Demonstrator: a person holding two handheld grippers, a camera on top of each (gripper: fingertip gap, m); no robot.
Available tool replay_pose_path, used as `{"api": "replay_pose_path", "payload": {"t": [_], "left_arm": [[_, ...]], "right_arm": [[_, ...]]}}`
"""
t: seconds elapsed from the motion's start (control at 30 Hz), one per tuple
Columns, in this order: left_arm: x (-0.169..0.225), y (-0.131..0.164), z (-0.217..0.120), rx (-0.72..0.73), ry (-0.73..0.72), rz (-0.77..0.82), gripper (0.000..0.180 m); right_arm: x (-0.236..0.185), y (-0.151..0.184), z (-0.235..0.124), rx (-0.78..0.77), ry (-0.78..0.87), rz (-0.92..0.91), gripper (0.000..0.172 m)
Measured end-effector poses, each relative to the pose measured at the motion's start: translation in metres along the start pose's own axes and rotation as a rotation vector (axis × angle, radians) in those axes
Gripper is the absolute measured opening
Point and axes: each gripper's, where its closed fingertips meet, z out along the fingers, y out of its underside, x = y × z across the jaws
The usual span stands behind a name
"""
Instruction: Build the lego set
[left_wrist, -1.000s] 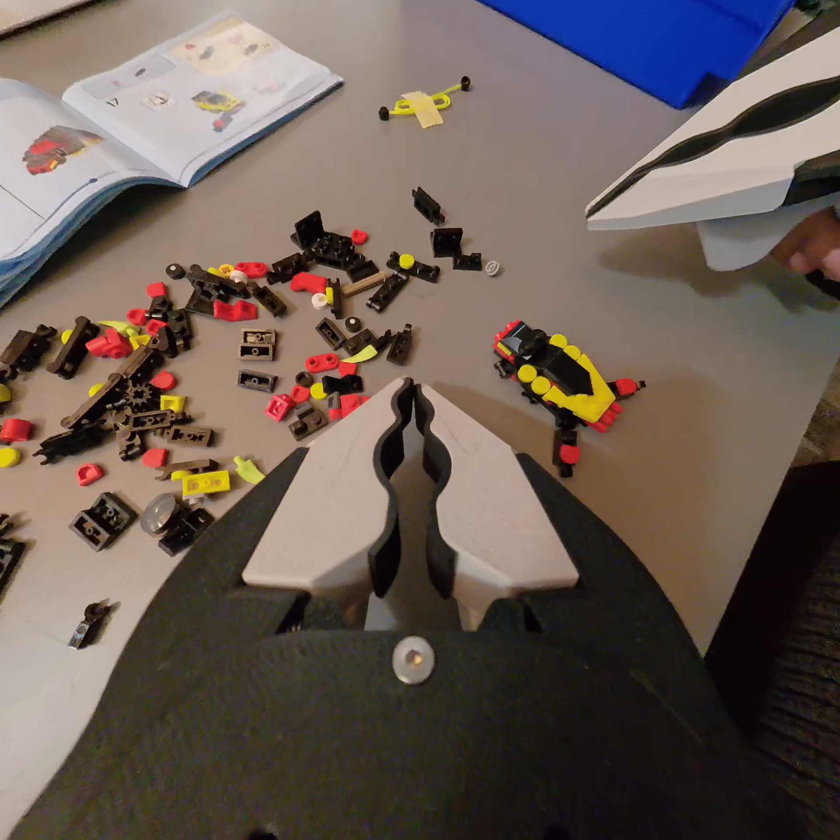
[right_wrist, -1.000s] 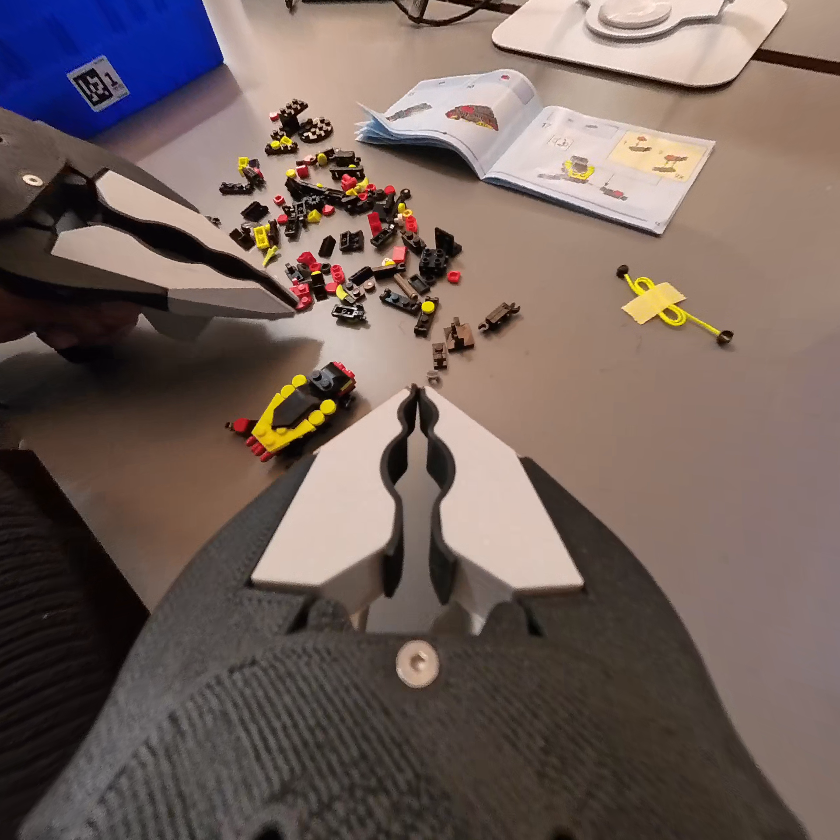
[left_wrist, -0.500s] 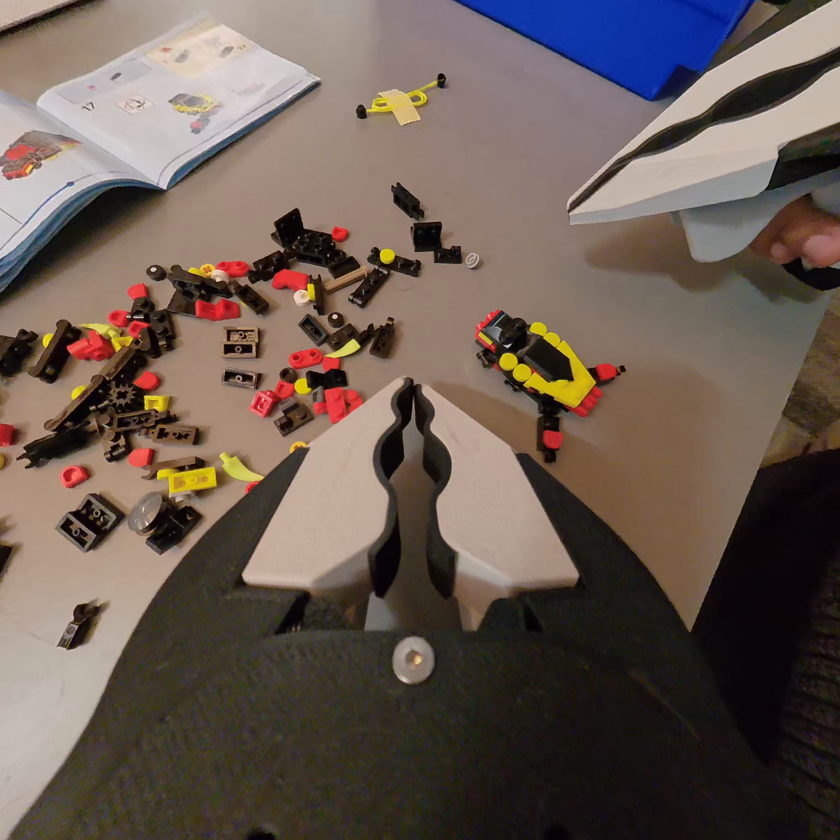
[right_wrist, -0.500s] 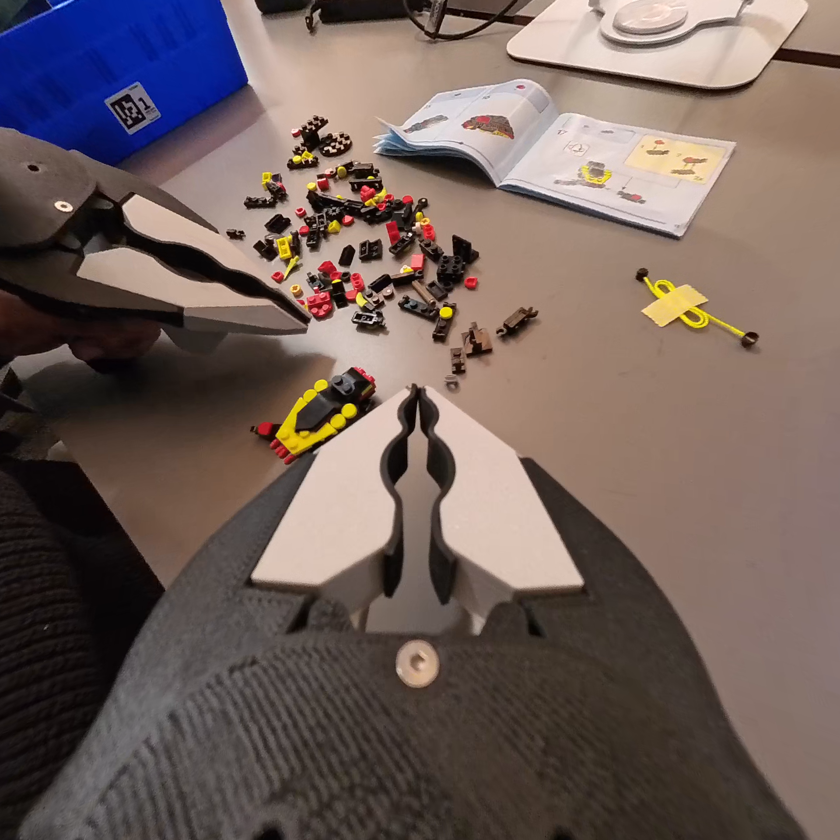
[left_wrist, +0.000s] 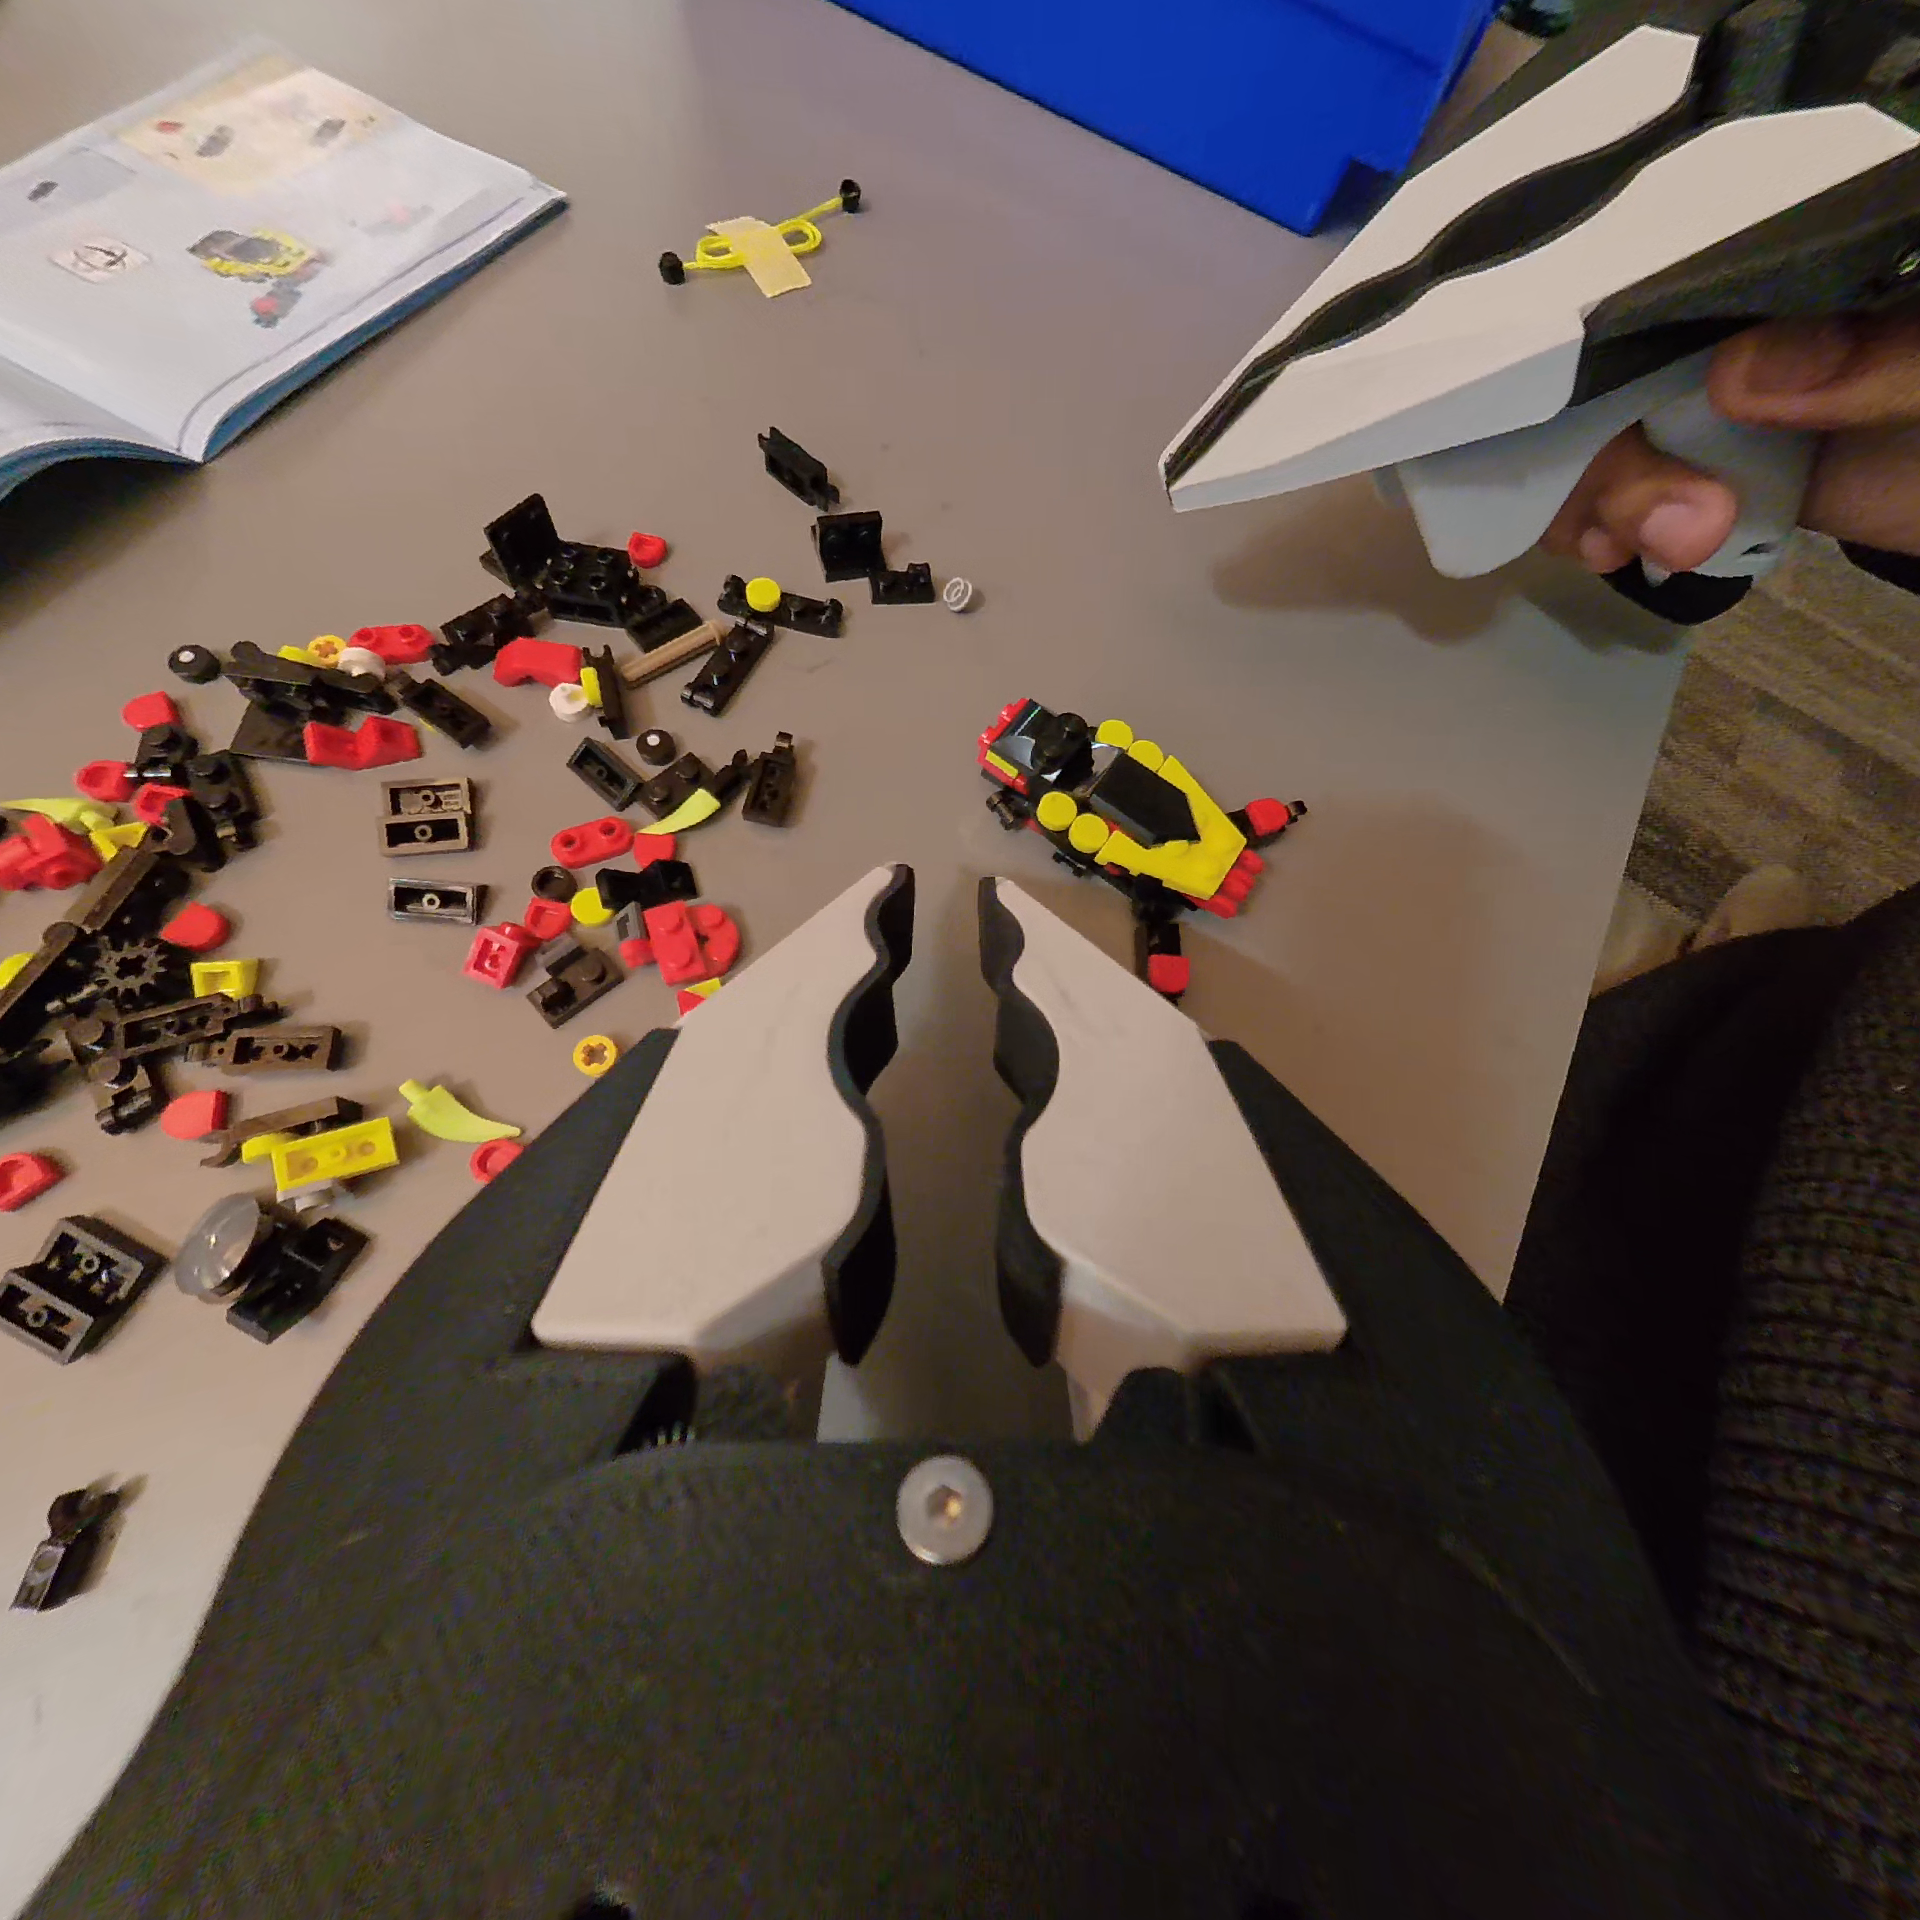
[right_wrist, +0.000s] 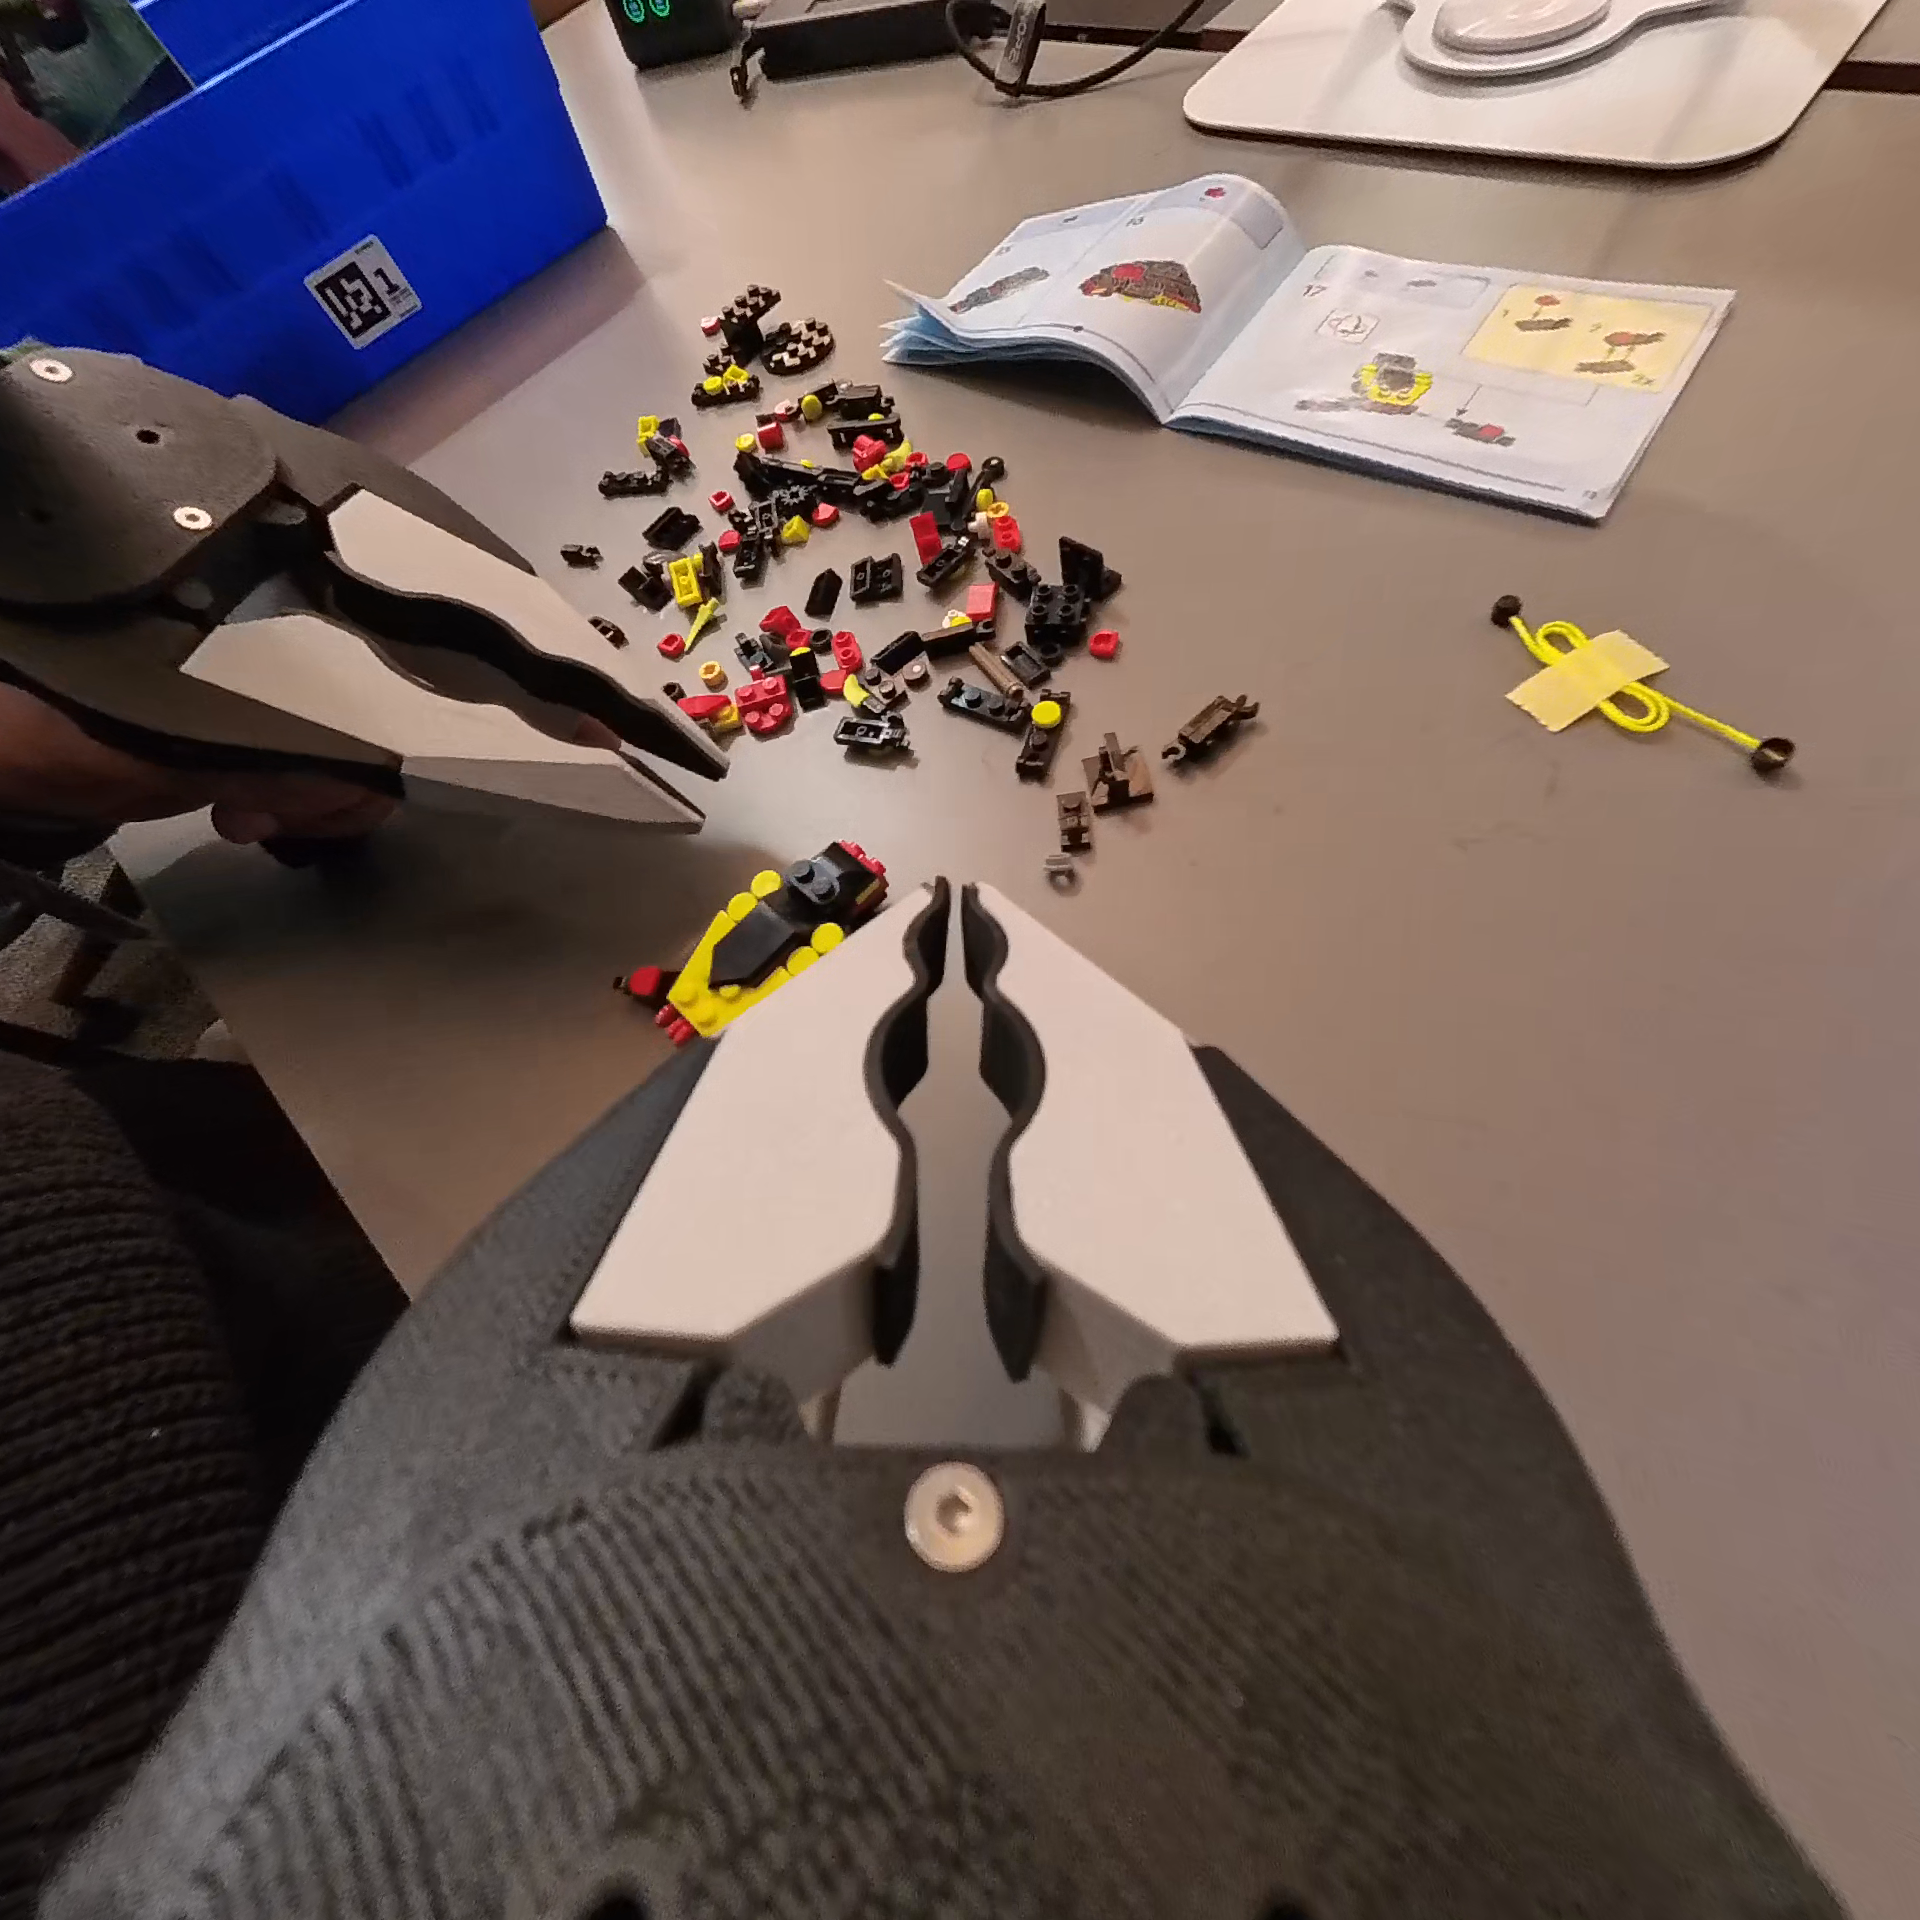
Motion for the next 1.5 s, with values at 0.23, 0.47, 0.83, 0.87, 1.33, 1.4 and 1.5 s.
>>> {"api": "replay_pose_path", "payload": {"t": [0.23, 0.47, 0.83, 0.87, 1.33, 1.4, 1.5], "left_arm": [[-0.001, -0.001, -0.001, 0.007, 0.005, -0.015, 0.009], [-0.001, -0.001, -0.001, 0.007, 0.009, -0.019, 0.009], [0.004, 0.004, 0.004, -0.038, -0.025, 0.065, 0.012], [0.004, 0.005, 0.005, -0.043, -0.026, 0.068, 0.012], [-0.006, 0.010, 0.009, -0.084, 0.032, -0.100, 0.017], [-0.007, 0.010, 0.009, -0.085, 0.035, -0.111, 0.017], [-0.006, 0.011, 0.010, -0.093, 0.039, -0.109, 0.017]], "right_arm": [[-0.004, 0.000, 0.000, -0.005, -0.028, 0.007, 0.005], [-0.014, 0.002, -0.001, -0.013, -0.111, 0.017, 0.018], [-0.016, 0.005, 0.001, -0.027, -0.156, 0.050, 0.021], [-0.015, 0.005, 0.001, -0.029, -0.155, 0.053, 0.021], [-0.004, 0.006, 0.005, -0.036, -0.177, 0.134, 0.024], [-0.009, 0.007, 0.004, -0.046, -0.217, 0.141, 0.017], [-0.020, 0.009, 0.003, -0.068, -0.284, 0.160, 0.006]]}}
